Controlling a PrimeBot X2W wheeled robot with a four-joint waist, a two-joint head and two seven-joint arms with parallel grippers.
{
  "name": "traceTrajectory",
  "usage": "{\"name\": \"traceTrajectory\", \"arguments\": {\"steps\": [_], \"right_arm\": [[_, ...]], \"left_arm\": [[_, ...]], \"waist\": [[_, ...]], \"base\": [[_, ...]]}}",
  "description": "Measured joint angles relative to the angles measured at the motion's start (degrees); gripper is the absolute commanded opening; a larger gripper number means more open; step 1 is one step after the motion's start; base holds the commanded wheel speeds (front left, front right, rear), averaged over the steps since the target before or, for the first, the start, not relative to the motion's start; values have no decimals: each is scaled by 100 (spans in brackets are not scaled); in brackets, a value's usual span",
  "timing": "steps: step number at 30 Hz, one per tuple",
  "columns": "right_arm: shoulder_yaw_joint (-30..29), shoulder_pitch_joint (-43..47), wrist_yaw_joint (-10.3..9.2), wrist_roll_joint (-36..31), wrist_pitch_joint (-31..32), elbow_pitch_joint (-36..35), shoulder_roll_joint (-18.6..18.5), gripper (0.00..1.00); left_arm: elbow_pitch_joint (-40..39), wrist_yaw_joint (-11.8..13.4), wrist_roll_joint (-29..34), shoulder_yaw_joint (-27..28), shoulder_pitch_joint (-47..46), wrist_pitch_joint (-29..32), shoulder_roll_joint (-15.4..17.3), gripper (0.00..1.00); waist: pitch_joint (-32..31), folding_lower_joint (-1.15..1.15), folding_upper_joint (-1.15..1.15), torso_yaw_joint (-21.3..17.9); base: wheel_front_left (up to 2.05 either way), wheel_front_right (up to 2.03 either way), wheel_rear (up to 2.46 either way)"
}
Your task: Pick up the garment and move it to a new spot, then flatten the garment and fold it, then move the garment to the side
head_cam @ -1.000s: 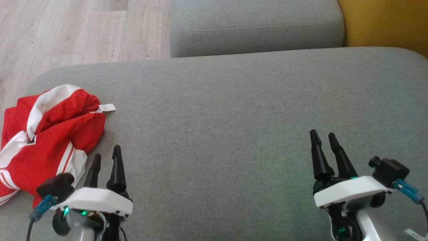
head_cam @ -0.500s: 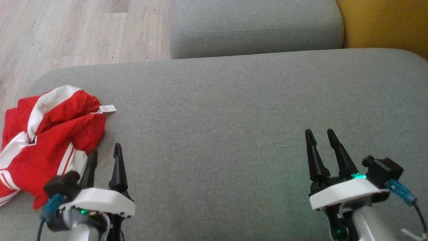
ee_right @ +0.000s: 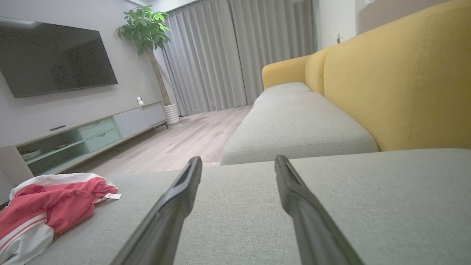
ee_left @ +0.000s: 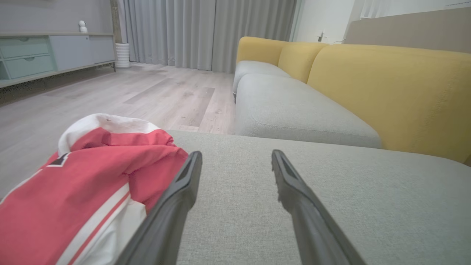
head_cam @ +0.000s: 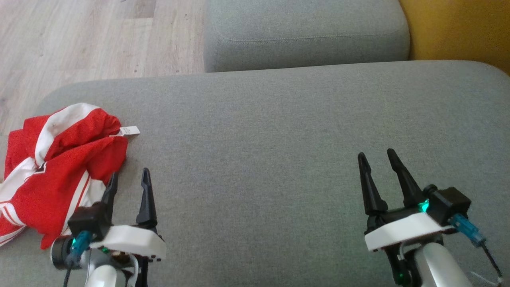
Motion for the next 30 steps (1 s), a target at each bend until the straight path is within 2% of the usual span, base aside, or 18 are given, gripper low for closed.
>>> {"name": "traceTrajectory", "arguments": {"steps": [14,30], "right_arm": [[31,-42,1,-973,-242,8,20,100],[-57,-42,1,-943,-242,170,67,100]], "left_arm": [[-129,89,994,-43,1,-236,1,100],[-126,83,994,-29,1,-236,-8,100]], "waist": [[1,0,0,-10],[-6,0,0,-1]], "base": [[0,0,0],[0,0,0]]}}
